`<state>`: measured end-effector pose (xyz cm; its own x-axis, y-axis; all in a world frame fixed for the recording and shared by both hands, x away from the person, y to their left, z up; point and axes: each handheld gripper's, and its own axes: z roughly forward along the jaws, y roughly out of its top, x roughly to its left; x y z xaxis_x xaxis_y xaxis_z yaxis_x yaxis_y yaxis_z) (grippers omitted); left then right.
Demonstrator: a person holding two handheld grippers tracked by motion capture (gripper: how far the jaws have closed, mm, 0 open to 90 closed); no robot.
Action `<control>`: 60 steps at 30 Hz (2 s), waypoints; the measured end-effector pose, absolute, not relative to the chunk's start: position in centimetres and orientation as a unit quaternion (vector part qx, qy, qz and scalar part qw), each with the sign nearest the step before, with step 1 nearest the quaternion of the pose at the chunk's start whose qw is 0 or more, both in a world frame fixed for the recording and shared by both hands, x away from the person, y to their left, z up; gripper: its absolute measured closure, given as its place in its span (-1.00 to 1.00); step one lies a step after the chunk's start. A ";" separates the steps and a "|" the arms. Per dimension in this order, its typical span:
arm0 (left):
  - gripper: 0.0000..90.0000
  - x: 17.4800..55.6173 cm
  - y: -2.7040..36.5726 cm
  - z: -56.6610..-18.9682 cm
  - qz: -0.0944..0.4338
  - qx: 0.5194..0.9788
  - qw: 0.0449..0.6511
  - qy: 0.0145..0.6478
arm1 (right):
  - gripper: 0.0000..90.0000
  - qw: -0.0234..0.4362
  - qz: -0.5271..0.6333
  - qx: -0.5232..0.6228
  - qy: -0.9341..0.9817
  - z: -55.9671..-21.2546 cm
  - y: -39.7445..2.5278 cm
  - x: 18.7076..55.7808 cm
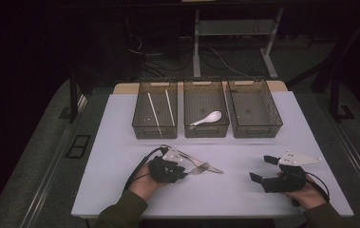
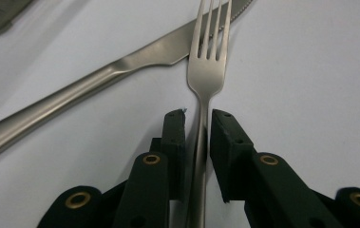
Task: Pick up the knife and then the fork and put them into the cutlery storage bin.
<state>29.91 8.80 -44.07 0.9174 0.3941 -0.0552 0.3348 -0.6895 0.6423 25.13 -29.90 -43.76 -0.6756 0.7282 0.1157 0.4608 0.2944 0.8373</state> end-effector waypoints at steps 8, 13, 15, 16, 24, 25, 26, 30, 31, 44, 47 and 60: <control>0.84 29.8 8.7 -44.1 0.046 0.923 0.335 0.182 | -0.73 0.146 0.460 0.376 0.791 -43.8 -29.9 25.2; 0.88 29.8 8.7 -44.1 0.044 0.923 0.336 0.182 | -0.73 0.146 0.459 0.378 0.791 -43.8 -29.9 25.2; 0.88 29.7 8.7 -44.0 0.044 0.922 0.335 0.187 | -0.73 0.143 0.459 0.378 0.791 -43.8 -29.9 25.2; 0.88 29.7 8.7 -44.0 0.044 0.922 0.336 0.189 | -0.73 0.141 0.458 0.379 0.792 -43.8 -29.9 25.2; 0.88 29.6 8.8 -43.5 0.039 0.915 0.351 0.194 | -0.73 0.141 0.462 0.374 0.792 -43.8 -29.9 25.2; 0.88 29.5 8.9 -43.2 0.042 0.914 0.355 0.192 | -0.73 0.142 0.463 0.374 0.791 -43.8 -29.9 25.2; 0.88 29.5 8.9 -43.1 0.042 0.911 0.361 0.194 | -0.73 0.138 0.466 0.375 0.789 -43.8 -29.9 25.2; 0.88 29.2 8.8 -42.2 0.050 0.905 0.378 0.189 | -0.73 0.127 0.467 0.378 0.790 -43.5 -29.8 25.2; 0.88 29.1 8.8 -41.9 0.053 0.904 0.382 0.187 | -0.73 0.123 0.468 0.378 0.789 -43.3 -29.8 25.2; 0.88 28.3 7.4 -39.9 0.081 0.893 0.408 0.175 | -0.56 0.051 0.506 0.364 0.780 -40.7 -27.0 26.5; 0.88 28.2 6.9 -39.7 0.085 0.891 0.411 0.171 | -0.45 0.040 0.512 0.353 0.782 -40.3 -25.9 26.8; 0.88 28.1 5.9 -39.4 0.107 0.890 0.413 0.162 | 0.04 -0.008 0.507 0.343 0.791 -40.3 -21.0 29.4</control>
